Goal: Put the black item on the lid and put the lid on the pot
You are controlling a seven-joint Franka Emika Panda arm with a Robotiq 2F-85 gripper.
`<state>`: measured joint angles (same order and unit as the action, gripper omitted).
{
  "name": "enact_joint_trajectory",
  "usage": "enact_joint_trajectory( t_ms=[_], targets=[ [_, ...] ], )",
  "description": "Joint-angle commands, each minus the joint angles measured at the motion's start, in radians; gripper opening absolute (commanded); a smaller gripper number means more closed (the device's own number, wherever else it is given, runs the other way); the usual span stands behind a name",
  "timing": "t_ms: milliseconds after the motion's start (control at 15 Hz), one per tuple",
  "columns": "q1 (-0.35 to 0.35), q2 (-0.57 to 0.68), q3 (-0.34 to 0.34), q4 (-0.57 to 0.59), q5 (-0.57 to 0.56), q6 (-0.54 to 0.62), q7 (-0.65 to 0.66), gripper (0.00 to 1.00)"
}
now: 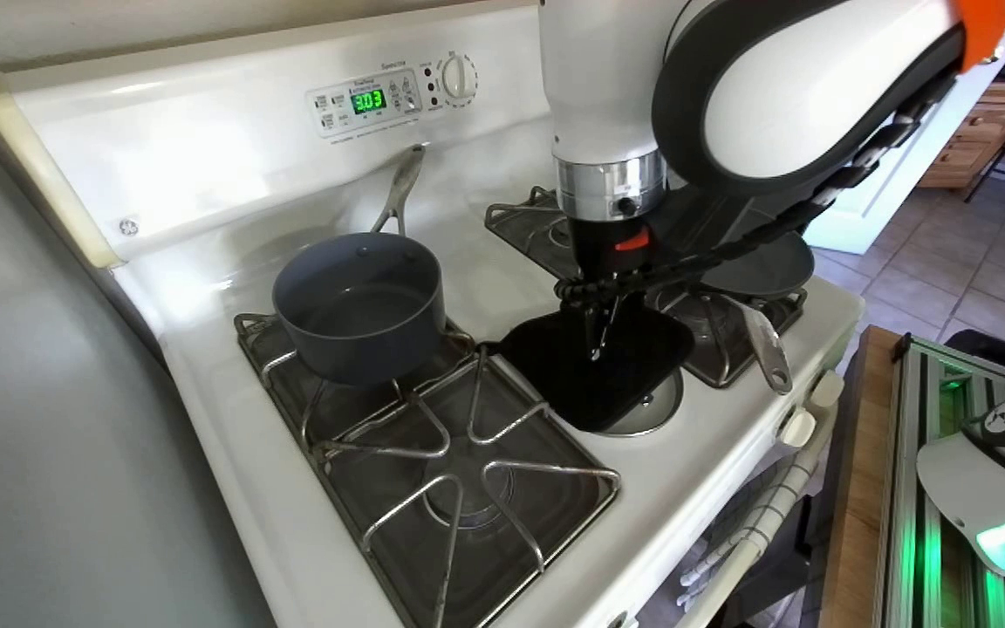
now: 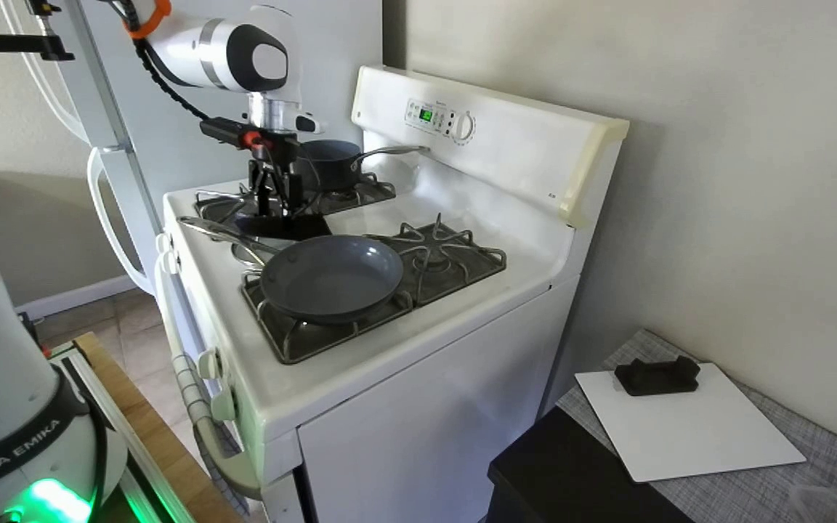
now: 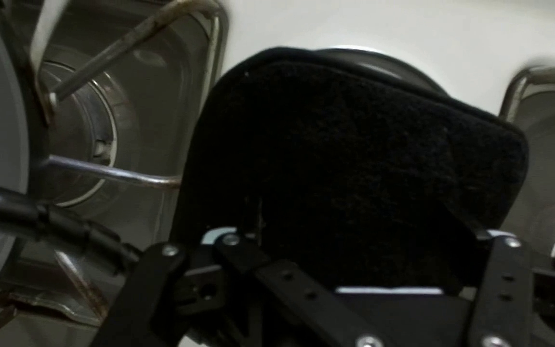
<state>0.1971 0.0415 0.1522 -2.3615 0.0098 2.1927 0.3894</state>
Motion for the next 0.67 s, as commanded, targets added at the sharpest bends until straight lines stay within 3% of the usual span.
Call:
enact_joint_trajectory(
  t_ms=[0, 133, 267, 600],
  targets=[
    [-0.005, 0.007, 0.008, -0.011, 0.034, 0.01, -0.018, 1.0],
    [-0.005, 0.014, 0.008, -0.01, 0.035, 0.009, -0.017, 1.0],
    [-0.004, 0.022, 0.008, -0.011, 0.035, 0.011, -0.016, 0.76],
    [-0.004, 0.045, 0.006, -0.006, 0.036, 0.01, -0.012, 0.36]
  ],
)
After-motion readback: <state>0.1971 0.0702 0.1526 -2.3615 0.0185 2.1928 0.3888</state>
